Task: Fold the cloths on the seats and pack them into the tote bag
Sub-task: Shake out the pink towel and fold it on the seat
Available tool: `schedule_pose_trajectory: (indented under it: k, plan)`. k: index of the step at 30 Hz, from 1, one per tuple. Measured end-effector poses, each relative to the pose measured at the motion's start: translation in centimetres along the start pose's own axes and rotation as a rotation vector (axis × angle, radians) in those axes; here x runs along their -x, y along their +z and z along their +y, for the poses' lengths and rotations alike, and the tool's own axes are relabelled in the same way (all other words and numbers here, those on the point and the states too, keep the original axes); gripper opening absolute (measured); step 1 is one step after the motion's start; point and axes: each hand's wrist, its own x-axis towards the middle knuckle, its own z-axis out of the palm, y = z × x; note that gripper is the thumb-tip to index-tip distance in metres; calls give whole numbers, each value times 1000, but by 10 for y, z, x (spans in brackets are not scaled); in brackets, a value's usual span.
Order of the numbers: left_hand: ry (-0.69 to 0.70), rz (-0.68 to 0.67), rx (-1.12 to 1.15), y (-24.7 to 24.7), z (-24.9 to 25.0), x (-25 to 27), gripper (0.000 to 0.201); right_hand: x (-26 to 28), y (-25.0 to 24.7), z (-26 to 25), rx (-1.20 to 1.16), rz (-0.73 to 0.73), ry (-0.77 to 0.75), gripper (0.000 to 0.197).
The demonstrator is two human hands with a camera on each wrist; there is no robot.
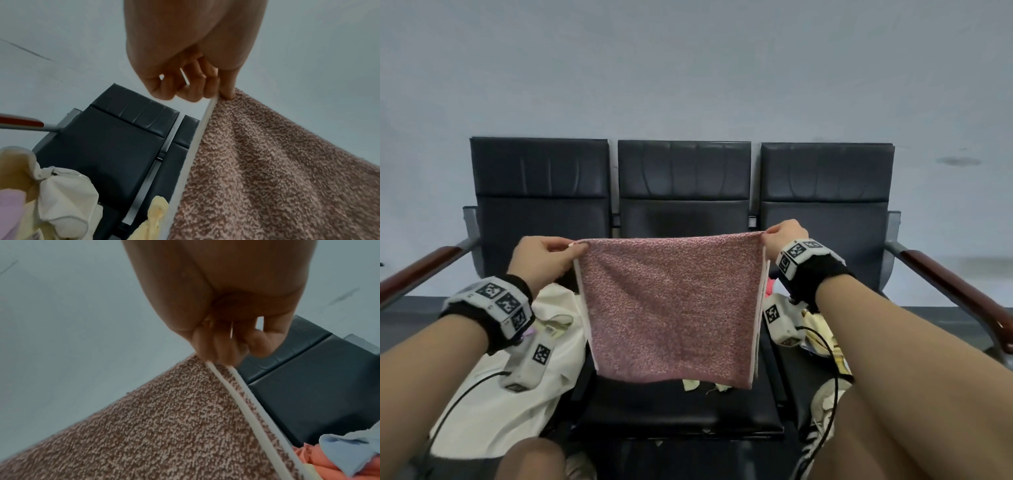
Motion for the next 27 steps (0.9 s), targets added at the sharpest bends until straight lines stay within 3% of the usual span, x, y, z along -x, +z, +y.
schedule_pose_trajectory:
  k: [3,6,8,15,18,21,25,27]
  plan:
    - [-65,-77,16,15,-3,-7,21,-15,17,-2,50,-84,66,18]
    - [-179,-125,124,28,-10,-18,19,-21,32,-3,-139,-193,153,12]
    - [-251,-129,189,36,-17,-27,17,-35,41,0,-236,-222,179,17]
    - [-402,-174,416,64,-17,-75,27,-83,53,-27,-442,-237,-27,10]
    - [-333,-138,517,66,3,-89,32,-92,48,-50,-632,-158,-43,11]
    - [-332,-93,605,67,-1,-93,31,-96,53,-46,-780,53,82,26]
    - [-417,-56,569,75,-41,-71,24,-64,70,-4,-561,219,171,37]
    - [-470,-93,464,82,-73,-48,24,-50,87,38,-472,130,218,34]
